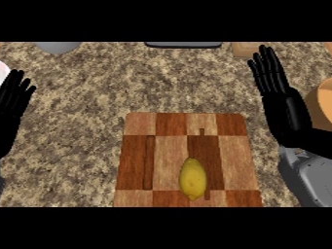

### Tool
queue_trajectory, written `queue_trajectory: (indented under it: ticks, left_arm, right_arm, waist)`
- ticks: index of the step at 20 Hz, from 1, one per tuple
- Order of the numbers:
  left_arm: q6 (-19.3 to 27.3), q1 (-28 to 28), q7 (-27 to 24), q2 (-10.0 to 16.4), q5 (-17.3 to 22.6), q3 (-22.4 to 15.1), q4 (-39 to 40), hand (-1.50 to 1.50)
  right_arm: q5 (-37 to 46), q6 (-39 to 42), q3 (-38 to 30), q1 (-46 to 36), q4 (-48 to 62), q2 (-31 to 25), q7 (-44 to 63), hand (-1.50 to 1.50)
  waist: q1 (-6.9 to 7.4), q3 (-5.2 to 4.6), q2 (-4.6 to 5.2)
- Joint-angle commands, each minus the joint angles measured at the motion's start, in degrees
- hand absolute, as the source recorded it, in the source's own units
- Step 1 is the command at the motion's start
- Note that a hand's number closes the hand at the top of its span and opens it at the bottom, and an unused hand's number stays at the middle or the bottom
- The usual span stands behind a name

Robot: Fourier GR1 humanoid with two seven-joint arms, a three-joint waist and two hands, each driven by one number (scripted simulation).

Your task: Pick the lemon from the cutting board and place it in the pot

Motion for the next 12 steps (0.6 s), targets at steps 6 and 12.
queue_trajectory:
  ticks: [6,12]
  left_arm:
    - [6.5,-5.9,-2.2,-4.0,-3.4,0.4,-1.4,0.00]
    - [7.1,-6.1,0.6,-5.9,-3.4,-0.8,-1.8,0.00]
  right_arm:
    - [-17.6,31.6,-4.5,-5.8,-0.1,-12.0,2.5,1.50]
    - [13.1,21.1,-1.1,7.7,4.7,-20.0,-19.6,-1.50]
  waist:
    - [0.87,1.92,-0.86]
    - [-0.25,1.85,-1.22]
